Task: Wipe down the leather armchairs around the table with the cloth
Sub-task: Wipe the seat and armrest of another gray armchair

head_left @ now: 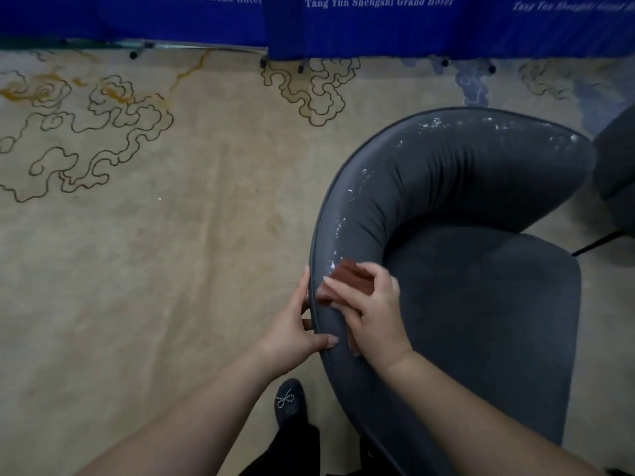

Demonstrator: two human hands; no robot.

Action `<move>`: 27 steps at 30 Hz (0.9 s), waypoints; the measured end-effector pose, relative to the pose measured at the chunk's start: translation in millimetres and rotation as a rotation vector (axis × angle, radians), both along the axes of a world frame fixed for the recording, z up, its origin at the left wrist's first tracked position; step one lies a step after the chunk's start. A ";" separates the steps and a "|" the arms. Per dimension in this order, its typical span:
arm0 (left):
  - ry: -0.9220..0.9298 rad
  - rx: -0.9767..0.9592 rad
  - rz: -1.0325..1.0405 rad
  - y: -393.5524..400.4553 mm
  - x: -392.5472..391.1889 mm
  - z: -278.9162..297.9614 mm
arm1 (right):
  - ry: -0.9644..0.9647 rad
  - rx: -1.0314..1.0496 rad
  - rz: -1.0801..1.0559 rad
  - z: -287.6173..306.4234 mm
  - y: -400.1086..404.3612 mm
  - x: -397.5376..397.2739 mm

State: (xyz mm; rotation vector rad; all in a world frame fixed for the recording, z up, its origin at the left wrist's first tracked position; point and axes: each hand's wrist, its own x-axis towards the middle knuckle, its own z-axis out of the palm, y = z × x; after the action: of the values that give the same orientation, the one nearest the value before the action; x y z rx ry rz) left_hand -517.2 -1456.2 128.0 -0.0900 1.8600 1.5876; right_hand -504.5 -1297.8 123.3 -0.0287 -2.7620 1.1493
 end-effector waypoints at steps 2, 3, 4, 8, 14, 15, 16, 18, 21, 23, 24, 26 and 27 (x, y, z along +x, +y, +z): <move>0.004 -0.015 0.016 -0.3 -3.1 0.1 | -0.021 -0.008 -0.044 2.6 -2.8 -18.0; 0.004 -0.013 0.023 -0.8 -5.3 -0.3 | -0.031 -0.018 -0.064 1.6 -3.6 -18.2; 0.003 -0.005 0.022 -1.4 -7.8 -0.6 | -0.035 -0.024 -0.078 0.2 -3.6 -12.7; 0.024 0.002 -0.023 -4.7 -14.1 0.0 | -0.026 -0.007 -0.038 -7.3 -3.2 32.3; 0.025 -0.028 -0.032 -4.1 -11.2 -2.0 | -0.002 0.060 -0.023 6.1 -11.6 -15.0; 0.029 -0.029 -0.035 -3.8 -11.5 -2.6 | 0.005 0.074 -0.030 8.4 -12.6 -29.8; 0.031 -0.032 -0.038 -3.5 -11.8 -2.7 | 0.006 0.081 -0.046 9.1 -13.5 -41.6; 0.027 -0.039 -0.043 -3.2 -12.4 -1.6 | 0.002 0.076 -0.083 7.8 -15.7 -46.9; 0.025 -0.040 -0.050 -3.7 -12.0 -0.6 | 0.002 0.067 -0.075 -0.7 -12.3 -16.1; 0.018 -0.035 -0.042 -3.5 -12.2 -1.2 | -0.017 0.057 -0.046 -3.4 -8.5 0.0; 0.015 -0.036 -0.038 -3.2 -12.3 -1.6 | -0.026 0.054 -0.044 -3.9 -6.7 -1.6; 0.013 -0.045 -0.033 -2.8 -13.2 -2.5 | -0.022 0.066 -0.048 -1.6 -5.2 -20.5; 0.010 -0.049 -0.032 -3.0 -13.5 -2.7 | -0.019 0.076 -0.044 0.8 -5.3 -33.4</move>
State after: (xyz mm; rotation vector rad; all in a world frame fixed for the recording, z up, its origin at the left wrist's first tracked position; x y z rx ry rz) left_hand -530.8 -1459.2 125.3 -0.0742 1.8989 1.5236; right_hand -537.8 -1303.1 124.0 -0.0916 -2.8040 1.0381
